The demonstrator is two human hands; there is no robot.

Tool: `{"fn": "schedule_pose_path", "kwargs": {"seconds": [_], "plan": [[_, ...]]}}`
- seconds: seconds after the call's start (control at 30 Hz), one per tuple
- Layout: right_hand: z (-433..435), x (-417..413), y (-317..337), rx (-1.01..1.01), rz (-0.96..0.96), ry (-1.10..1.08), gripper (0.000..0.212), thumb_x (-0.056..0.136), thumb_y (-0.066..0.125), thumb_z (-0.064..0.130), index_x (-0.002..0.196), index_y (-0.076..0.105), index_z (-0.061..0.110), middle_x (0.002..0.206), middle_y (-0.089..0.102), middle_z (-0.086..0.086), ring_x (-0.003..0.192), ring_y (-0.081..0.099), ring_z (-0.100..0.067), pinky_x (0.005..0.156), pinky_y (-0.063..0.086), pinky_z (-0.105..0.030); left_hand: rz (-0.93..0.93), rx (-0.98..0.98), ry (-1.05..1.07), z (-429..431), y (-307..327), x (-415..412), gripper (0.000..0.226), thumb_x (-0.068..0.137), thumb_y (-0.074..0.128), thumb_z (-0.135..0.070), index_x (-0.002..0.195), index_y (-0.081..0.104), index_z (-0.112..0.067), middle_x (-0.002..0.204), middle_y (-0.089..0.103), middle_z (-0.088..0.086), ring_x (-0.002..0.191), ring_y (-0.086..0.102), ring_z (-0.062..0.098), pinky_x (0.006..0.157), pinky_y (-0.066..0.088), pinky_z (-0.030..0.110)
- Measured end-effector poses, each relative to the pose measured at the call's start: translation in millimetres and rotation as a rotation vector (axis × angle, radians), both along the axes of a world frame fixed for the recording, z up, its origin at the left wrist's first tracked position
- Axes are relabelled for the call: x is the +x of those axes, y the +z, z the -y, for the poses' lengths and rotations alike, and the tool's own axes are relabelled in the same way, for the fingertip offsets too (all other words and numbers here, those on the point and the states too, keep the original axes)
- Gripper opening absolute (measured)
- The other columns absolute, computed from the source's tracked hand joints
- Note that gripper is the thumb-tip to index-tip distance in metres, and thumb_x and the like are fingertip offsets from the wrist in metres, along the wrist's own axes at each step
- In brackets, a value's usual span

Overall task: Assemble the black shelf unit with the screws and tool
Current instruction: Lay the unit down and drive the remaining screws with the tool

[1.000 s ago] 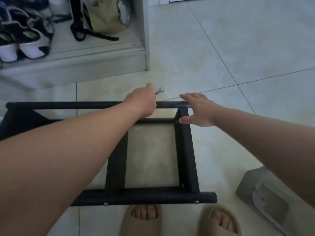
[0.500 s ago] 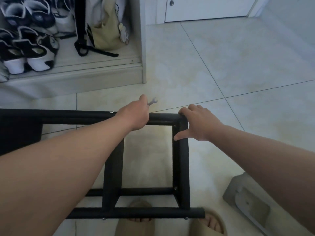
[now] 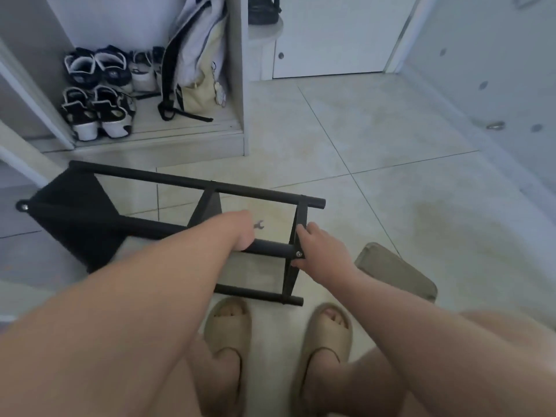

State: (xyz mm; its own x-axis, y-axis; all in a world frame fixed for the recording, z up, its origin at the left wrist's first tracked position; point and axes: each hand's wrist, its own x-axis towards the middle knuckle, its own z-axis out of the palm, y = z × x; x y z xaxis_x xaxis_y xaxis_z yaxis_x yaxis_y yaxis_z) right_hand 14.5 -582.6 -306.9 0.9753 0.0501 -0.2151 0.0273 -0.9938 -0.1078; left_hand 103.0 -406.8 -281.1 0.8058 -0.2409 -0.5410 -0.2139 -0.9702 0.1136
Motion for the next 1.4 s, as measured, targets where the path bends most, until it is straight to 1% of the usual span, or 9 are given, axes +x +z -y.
{"fn": "schedule_pose_path", "kwargs": {"seconds": [0.13,0.37,0.67,0.8,0.9,1.0,1.07,1.2,1.4], "plan": [[-4,-57,-17,0.0,0.009,-0.015,0.073,0.093,0.068,0.036,0.15,0.03,0.011,0.124,0.05,-0.007,0.11,0.055,-0.029,0.079,0.044,-0.035,-0.015,-0.081,0.043,-13,-22,-63,0.009,0.099,0.041,-0.013,0.108,0.044,-0.013,0.094,0.055,0.008,0.089,0.056,0.029,0.074,0.041,0.037],[-14,-130,-33,0.073,-0.067,-0.078,0.083,0.092,0.066,0.034,0.157,0.02,0.009,0.129,0.051,-0.007,0.11,0.056,-0.028,0.079,0.046,-0.033,0.172,-0.218,0.071,-28,-55,-138,0.003,0.102,0.042,-0.022,0.102,0.045,-0.02,0.084,0.049,-0.001,0.074,0.044,0.018,0.071,0.036,0.038],[-45,-174,-23,0.184,-0.137,-0.131,0.077,0.088,0.073,0.031,0.148,0.029,0.009,0.131,0.051,-0.009,0.118,0.056,-0.03,0.091,0.053,-0.041,0.128,-0.196,0.046,-51,-51,-163,0.011,0.105,0.034,-0.026,0.102,0.042,-0.019,0.101,0.065,0.005,0.085,0.053,0.026,0.081,0.038,0.041],[-58,-186,-20,0.17,-0.201,-0.195,0.089,0.081,0.078,0.049,0.145,0.026,0.016,0.135,0.047,-0.006,0.121,0.053,-0.029,0.091,0.053,-0.042,0.056,-0.134,0.051,-55,-53,-170,0.019,0.102,0.035,-0.023,0.114,0.048,-0.018,0.11,0.066,0.007,0.1,0.059,0.03,0.086,0.035,0.04],[-54,-184,-17,0.038,-0.169,-0.183,0.111,0.07,0.072,0.075,0.151,0.021,0.02,0.144,0.041,-0.007,0.129,0.044,-0.03,0.103,0.045,-0.043,0.048,-0.128,0.057,-56,-53,-172,0.022,0.101,0.038,-0.023,0.117,0.051,-0.017,0.114,0.065,0.008,0.104,0.057,0.031,0.088,0.035,0.04],[-39,-170,-12,-0.031,-0.202,-0.172,0.137,0.06,0.062,0.091,0.161,-0.001,0.022,0.168,-0.004,-0.006,0.154,0.003,-0.033,0.122,0.018,-0.048,0.034,-0.135,0.066,-57,-51,-173,0.018,0.102,0.038,-0.024,0.113,0.05,-0.018,0.113,0.064,0.008,0.095,0.052,0.029,0.085,0.034,0.039],[-29,-157,-11,-0.079,-0.245,-0.082,0.146,0.056,0.056,0.097,0.161,-0.011,0.02,0.166,-0.026,-0.005,0.154,-0.02,-0.031,0.124,0.003,-0.052,0.034,-0.145,0.061,-58,-50,-173,0.019,0.102,0.039,-0.024,0.115,0.051,-0.018,0.114,0.064,0.008,0.096,0.052,0.029,0.086,0.034,0.04],[-24,-137,-15,-0.176,-0.298,0.132,0.153,0.053,0.044,0.103,0.16,-0.012,0.009,0.163,-0.032,-0.013,0.15,-0.029,-0.034,0.123,-0.008,-0.056,0.018,-0.142,0.058,-56,-50,-171,0.019,0.101,0.039,-0.023,0.115,0.051,-0.017,0.114,0.065,0.007,0.106,0.057,0.03,0.095,0.036,0.042],[-18,-134,-23,-0.123,-0.305,0.165,0.159,0.046,0.03,0.107,0.157,-0.02,0.004,0.16,-0.036,-0.016,0.149,-0.032,-0.034,0.125,-0.011,-0.05,-0.058,-0.079,0.062,-43,-51,-166,0.017,0.096,0.036,-0.02,0.105,0.05,-0.019,0.103,0.065,0.003,0.096,0.056,0.027,0.101,0.029,0.046]]}}
